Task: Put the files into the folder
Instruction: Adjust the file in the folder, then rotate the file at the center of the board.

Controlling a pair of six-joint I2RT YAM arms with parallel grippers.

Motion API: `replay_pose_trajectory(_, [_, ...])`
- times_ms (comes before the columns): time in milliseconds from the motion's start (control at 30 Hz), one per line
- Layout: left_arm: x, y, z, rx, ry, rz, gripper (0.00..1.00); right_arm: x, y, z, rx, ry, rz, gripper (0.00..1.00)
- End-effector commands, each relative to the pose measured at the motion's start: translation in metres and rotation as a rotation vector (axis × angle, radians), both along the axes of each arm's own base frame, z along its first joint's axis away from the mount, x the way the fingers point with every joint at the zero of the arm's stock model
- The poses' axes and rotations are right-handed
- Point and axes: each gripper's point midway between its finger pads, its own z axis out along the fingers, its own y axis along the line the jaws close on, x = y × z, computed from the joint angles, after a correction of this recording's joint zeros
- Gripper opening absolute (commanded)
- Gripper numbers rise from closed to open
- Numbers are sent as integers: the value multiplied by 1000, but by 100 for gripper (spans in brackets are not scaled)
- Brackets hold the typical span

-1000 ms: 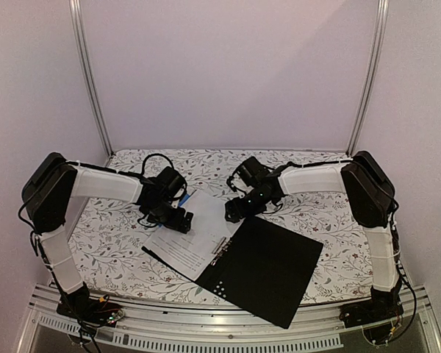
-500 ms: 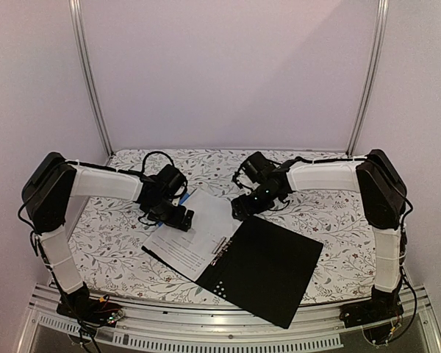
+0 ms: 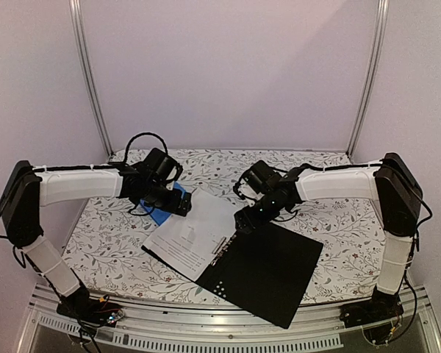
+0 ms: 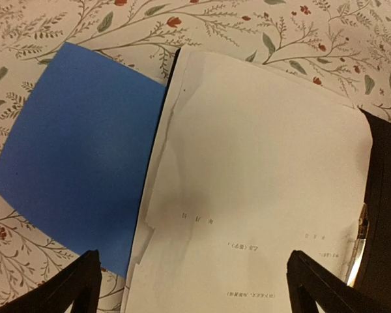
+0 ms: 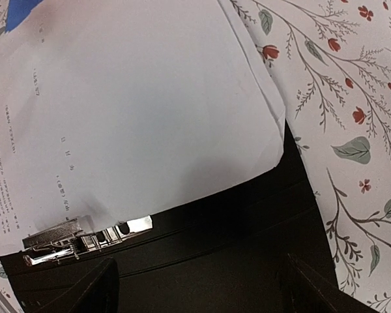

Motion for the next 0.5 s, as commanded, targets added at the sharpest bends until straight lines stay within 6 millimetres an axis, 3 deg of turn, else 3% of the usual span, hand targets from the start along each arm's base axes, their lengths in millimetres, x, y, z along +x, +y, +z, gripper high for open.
replay_pose_trajectory(0, [-24, 0, 18, -50, -24, 14, 100, 1, -23, 3, -77, -36, -25, 87])
replay_pose_trajectory(133, [-74, 15, 16, -107, 26, 102, 100, 8, -38, -4, -122, -35, -53, 92])
replay_pose_trajectory(267, [-124, 26, -1, -222, 125, 193, 100, 23, -51, -7, -128, -27, -92, 94])
replay_pose_trajectory(467, [-160, 49, -19, -250, 168, 287, 100, 46, -63, -13, -106, 11, -128, 96])
